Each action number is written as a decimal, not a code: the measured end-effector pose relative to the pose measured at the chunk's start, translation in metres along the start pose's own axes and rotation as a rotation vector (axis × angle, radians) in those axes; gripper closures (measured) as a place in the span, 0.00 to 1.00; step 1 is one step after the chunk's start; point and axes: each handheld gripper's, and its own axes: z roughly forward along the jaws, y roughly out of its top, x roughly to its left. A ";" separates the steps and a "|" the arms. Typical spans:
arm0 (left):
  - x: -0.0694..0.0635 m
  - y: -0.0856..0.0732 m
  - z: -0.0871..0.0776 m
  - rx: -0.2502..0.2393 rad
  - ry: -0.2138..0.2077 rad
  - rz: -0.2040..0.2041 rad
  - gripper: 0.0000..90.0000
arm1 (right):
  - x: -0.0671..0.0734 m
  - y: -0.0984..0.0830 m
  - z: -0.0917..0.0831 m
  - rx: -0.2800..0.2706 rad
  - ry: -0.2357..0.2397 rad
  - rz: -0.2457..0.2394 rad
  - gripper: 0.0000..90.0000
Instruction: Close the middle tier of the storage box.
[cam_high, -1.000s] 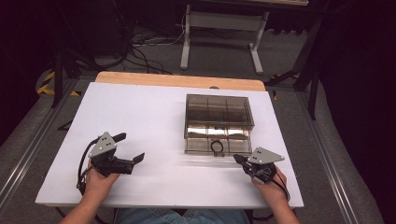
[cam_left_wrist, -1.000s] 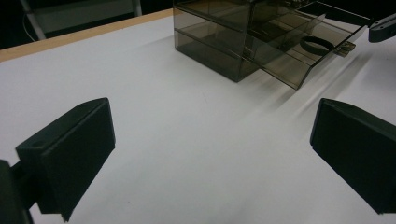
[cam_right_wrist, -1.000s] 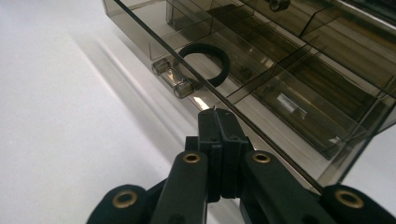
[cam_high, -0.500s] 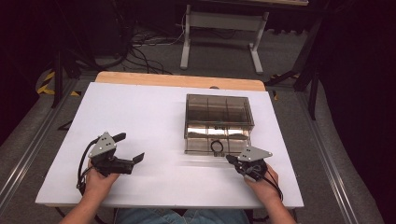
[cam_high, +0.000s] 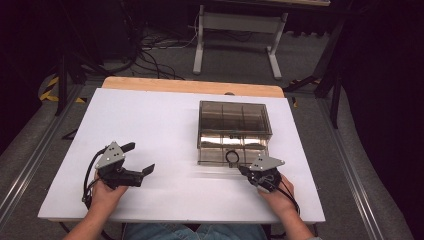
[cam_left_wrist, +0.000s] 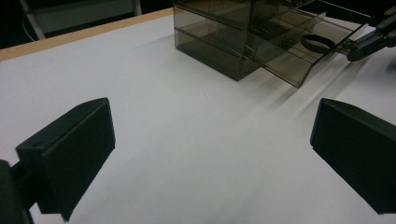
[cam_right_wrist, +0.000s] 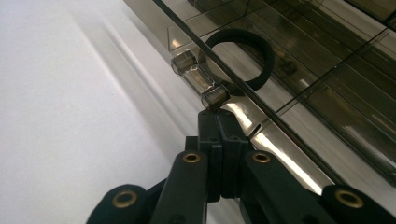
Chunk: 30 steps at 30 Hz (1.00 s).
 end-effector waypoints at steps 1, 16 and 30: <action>0.000 0.000 0.000 0.000 0.000 0.000 0.01 | 0.000 0.000 0.000 0.001 0.000 0.000 1.00; 0.000 0.000 0.000 -0.001 -0.002 -0.007 0.01 | 0.000 0.001 0.002 0.003 -0.006 0.005 1.00; -0.001 -0.001 -0.002 -0.001 0.004 -0.007 0.01 | -0.005 0.003 0.000 -0.011 -0.026 0.026 1.00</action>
